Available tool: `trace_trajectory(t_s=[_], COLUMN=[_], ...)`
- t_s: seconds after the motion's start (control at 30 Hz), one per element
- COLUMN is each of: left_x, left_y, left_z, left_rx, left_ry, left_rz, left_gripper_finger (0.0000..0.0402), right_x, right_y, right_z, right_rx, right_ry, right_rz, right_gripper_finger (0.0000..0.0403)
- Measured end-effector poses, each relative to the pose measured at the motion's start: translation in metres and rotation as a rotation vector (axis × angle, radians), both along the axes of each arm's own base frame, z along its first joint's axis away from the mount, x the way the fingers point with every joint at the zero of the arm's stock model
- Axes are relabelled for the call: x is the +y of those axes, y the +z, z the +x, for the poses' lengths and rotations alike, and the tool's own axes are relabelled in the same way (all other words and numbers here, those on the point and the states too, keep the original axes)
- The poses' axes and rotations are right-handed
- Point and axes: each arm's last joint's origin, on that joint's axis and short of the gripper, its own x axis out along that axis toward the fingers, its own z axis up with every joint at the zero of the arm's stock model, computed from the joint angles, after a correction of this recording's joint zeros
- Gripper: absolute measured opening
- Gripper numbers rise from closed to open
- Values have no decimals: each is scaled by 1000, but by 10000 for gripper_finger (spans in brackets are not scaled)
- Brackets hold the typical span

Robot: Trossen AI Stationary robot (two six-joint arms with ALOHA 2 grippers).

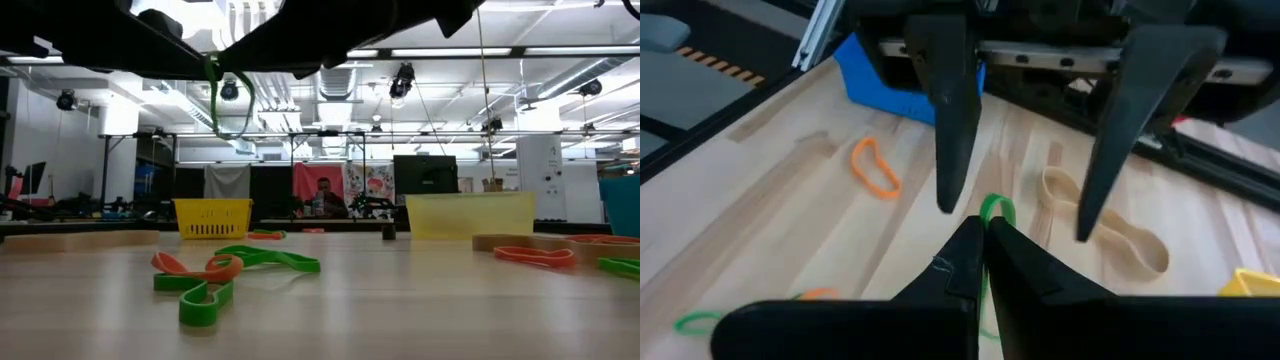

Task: Sort rubber bands into baskets
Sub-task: Put the green rubber band into the left blue bin

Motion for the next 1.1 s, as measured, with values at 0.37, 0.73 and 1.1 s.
trace_trajectory(t_s=[0.37, 0.73, 1.1], left_x=[0, 2, 4], left_y=[0, 6, 9], left_z=[1, -1, -13], left_rx=[-12, -27, 120], left_ry=[5, 17, -68], left_rz=[-10, -57, -200], left_gripper_finger=[19, 0, 0], right_x=[0, -2, -7], right_y=[5, 7, 9], right_z=[2, 1, -2], right_rx=[-26, -6, 36], right_ry=[10, -24, -44], right_rz=[-20, 42, 57], right_gripper_finger=[9, 27, 131])
